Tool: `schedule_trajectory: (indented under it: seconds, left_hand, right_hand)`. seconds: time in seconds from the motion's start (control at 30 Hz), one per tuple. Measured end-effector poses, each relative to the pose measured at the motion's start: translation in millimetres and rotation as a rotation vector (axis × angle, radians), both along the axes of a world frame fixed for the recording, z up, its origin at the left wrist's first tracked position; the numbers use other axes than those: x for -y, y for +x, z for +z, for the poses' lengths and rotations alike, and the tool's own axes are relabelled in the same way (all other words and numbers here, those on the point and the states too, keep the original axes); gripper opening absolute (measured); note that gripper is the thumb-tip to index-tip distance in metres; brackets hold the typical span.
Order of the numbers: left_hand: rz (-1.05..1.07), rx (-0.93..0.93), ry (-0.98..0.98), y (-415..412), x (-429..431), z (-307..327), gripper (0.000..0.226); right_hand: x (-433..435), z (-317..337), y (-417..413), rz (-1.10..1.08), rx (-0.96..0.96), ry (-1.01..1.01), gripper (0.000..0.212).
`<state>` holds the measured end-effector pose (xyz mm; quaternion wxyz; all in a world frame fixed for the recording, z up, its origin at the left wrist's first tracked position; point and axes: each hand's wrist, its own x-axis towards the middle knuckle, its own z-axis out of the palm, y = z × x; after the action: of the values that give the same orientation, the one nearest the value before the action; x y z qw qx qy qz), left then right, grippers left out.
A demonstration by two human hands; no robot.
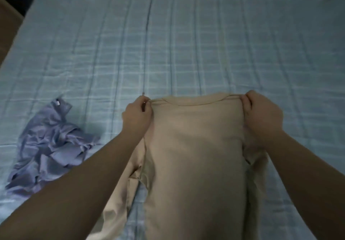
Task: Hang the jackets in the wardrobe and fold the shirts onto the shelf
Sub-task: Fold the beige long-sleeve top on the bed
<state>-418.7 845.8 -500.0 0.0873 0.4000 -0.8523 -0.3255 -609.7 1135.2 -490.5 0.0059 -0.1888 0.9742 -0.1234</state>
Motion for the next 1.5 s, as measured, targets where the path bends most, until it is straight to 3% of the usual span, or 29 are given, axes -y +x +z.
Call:
schedule_trajectory:
  seconds: [0.13, 0.3, 0.5, 0.8, 0.93, 1.07, 1.17, 1.3, 1.5]
  left_hand:
    - [0.002, 0.184, -0.145, -44.0, 14.5, -95.8, 0.015]
    - [-0.045, 0.262, -0.396, -62.9, 29.1, -167.5, 0.015]
    - [-0.04, 0.236, -0.512, -71.7, 34.3, -192.8, 0.02]
    - [-0.146, 0.31, -0.436, -71.9, 35.0, -169.2, 0.027]
    - [-0.157, 0.242, -0.364, -62.3, 16.0, -152.1, 0.049]
    - [-0.408, 0.204, -0.361, -28.1, -29.4, -141.6, 0.064]
    - [-0.501, 0.265, -0.409, 10.3, -69.4, -144.8, 0.063]
    - [-0.501, 0.181, -0.269, 69.0, -111.0, -158.8, 0.059]
    - [-0.584, 0.232, -0.256, 170.4, -178.3, -164.7, 0.056]
  right_hand:
    - [22.2, -109.9, -40.0, -0.005, 0.049, 0.076, 0.038]
    - [42.0, -176.0, -73.3, 0.079, -0.056, 0.113, 0.034]
    - [49.7, -204.2, -89.2, 0.114, -0.154, 0.091, 0.034]
    - [50.4, -176.4, -77.2, 0.114, -0.091, 0.167, 0.024]
    - [38.7, -156.7, -39.7, 0.142, -0.088, 0.11, 0.034]
    - [12.8, -146.5, 34.6, 0.269, -0.029, 0.062, 0.049]
    - [-6.8, -152.0, 99.8, 0.343, 0.02, 0.061, 0.053]
    - [-36.1, -163.2, 167.8, 0.412, 0.054, 0.052, 0.054]
    - [-76.2, -169.8, 248.1, 0.415, 0.093, 0.01, 0.054]
